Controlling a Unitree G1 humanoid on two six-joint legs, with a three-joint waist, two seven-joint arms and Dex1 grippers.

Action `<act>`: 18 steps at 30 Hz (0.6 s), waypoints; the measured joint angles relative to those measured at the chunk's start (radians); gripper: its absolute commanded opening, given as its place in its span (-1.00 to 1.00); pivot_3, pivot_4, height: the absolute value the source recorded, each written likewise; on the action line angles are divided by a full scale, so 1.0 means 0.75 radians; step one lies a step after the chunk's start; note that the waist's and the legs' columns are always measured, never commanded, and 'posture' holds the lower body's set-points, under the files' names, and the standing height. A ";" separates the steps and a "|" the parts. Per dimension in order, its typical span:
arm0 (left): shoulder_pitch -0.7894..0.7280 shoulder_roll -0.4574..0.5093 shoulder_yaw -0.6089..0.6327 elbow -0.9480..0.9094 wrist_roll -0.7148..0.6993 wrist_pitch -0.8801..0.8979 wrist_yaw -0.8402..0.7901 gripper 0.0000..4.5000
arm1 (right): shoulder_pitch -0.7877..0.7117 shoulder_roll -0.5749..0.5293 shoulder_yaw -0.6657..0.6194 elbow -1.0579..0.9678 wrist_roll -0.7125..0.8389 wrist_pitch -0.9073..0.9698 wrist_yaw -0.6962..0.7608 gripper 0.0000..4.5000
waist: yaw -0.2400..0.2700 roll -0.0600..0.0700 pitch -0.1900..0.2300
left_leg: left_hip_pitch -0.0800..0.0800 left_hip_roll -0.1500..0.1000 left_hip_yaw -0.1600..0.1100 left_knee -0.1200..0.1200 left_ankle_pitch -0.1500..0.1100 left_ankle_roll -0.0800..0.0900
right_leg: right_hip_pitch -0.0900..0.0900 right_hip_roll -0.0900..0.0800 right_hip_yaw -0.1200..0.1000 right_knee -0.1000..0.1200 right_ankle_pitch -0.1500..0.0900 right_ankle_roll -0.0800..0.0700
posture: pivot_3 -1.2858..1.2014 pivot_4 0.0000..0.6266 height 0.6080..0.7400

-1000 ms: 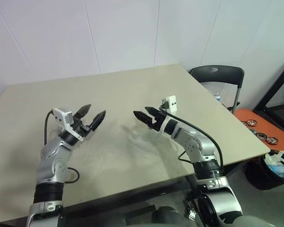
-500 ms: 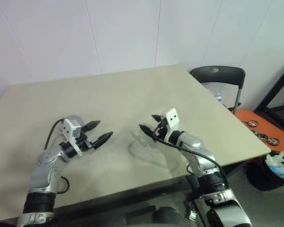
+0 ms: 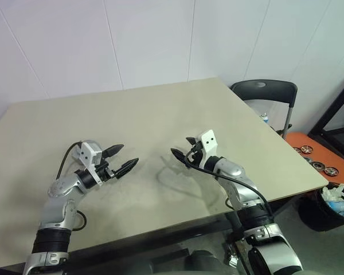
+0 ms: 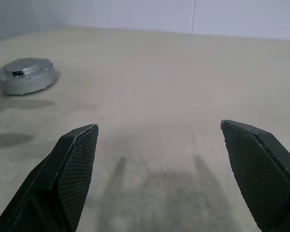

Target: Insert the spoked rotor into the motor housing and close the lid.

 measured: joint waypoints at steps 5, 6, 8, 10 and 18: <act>-0.015 0.001 0.000 0.001 0.002 -0.006 0.002 0.98 | -0.034 0.007 -0.005 0.052 -0.016 -0.032 -0.018 0.89 | -0.001 0.000 0.000 | 0.000 0.000 0.000 0.000 0.000 0.000 | 0.000 0.000 0.000 0.000 0.000 0.000 | 0.03 -1.00 1.00; -0.018 0.001 0.000 0.002 0.004 -0.006 0.003 0.98 | -0.038 0.008 -0.006 0.058 -0.017 -0.040 -0.018 0.89 | -0.001 0.000 0.000 | 0.000 0.000 0.000 0.000 0.000 0.000 | 0.000 0.000 0.000 0.000 0.000 0.000 | 0.03 -1.00 1.00; -0.022 0.001 0.000 0.003 0.007 -0.008 0.005 0.98 | -0.040 0.014 -0.006 0.065 -0.017 -0.046 -0.019 0.89 | 0.000 0.000 0.000 | 0.000 0.000 0.000 0.000 0.000 0.000 | 0.000 0.000 0.000 0.000 0.000 0.000 | 0.03 -1.00 1.00; -0.029 0.001 0.000 0.003 0.012 -0.009 0.008 0.98 | -0.040 0.025 -0.006 0.066 -0.018 -0.050 -0.021 0.89 | -0.001 0.000 0.000 | 0.000 0.000 0.000 0.000 0.000 0.000 | 0.000 0.000 0.000 0.000 0.000 0.000 | 0.03 -1.00 1.00; -0.057 0.001 0.000 0.016 0.026 -0.011 0.019 0.98 | -0.057 0.036 -0.005 0.105 -0.033 -0.076 -0.021 0.89 | -0.001 0.000 0.000 | 0.000 0.000 0.000 0.000 0.000 0.000 | 0.000 0.000 0.000 0.000 0.000 0.000 | 0.03 -1.00 1.00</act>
